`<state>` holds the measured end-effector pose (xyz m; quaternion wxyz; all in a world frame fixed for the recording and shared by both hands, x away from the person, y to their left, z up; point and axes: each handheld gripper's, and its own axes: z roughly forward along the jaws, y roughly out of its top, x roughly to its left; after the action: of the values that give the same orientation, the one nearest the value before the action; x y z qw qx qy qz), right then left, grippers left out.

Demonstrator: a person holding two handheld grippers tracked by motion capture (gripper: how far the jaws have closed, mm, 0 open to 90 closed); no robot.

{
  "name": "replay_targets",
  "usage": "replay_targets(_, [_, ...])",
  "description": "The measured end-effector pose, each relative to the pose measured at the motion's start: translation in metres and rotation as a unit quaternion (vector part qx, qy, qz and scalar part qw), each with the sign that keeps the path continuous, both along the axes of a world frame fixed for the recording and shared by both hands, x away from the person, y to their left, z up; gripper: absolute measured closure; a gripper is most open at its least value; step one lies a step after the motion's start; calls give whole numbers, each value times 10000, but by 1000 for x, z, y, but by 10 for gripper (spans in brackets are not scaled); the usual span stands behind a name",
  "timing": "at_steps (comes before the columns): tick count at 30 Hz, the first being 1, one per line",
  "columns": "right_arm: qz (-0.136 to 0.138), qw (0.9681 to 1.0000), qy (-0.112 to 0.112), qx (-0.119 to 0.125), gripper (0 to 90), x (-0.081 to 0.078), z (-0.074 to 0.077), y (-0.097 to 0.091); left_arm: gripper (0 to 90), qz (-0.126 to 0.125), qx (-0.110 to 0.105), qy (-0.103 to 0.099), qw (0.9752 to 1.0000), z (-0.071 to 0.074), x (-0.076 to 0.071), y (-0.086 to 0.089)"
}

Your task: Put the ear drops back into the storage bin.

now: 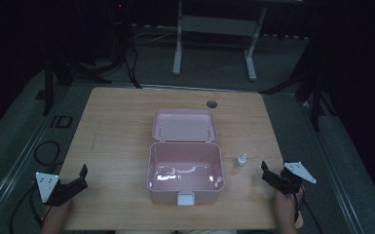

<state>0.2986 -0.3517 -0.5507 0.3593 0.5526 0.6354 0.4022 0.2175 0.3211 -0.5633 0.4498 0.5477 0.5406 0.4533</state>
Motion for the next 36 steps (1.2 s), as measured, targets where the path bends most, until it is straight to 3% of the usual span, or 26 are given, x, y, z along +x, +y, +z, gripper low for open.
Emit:
replay_targets(3, [63, 9999, -26, -86, 128, -1, 1, 3, 10, -10, 11, 15, 10000, 0, 0, 0])
replay_targets(6, [248, 9997, 13, 59, 128, -1, 3, 6, 10, -24, 46, 19, 10000, 0, 0, 0])
replay_targets(9, [531, 9980, 304, 180, 128, 3, 2, 4, 10, -38, 21, 26, 10000, 0, 0, 0])
replay_targets(11, [604, 9973, 366, 220, 132, 5, 2, 3, 10, -36, 13, 17, 10000, 0, 0, 0])
replay_targets(15, [697, 9964, 446, 189, 132, 4, 8, 3, 10, -46, 16, 15, 10000, 0, 0, 0])
replay_targets(17, [730, 9953, 613, 183, 136, 5, 9, 3, 10, -48, 13, 18, 10000, 0, 0, 0])
replay_targets(19, [748, 9940, 796, 14, 137, 6, 10, 3, 10, -49, 21, 27, 10000, 0, 0, 0])
replay_targets(22, [795, 9904, 1134, -49, 137, 8, 14, 2, 10, -51, 23, 31, 10000, 0, 0, 0])
replay_targets(27, [950, 9784, 1834, -41, 123, 12, 26, -1, 10, -49, 33, 37, 10000, 0, 0, 0])
replay_targets(32, [1046, 9682, 2265, -201, 113, 14, 37, -1, 10, -49, 36, 32, 10000, 0, 0, 0])
replay_targets(36, [1136, 9580, 2622, -240, 106, 15, 43, 0, 10, -52, 39, 34, 10000, 0, 0, 0])
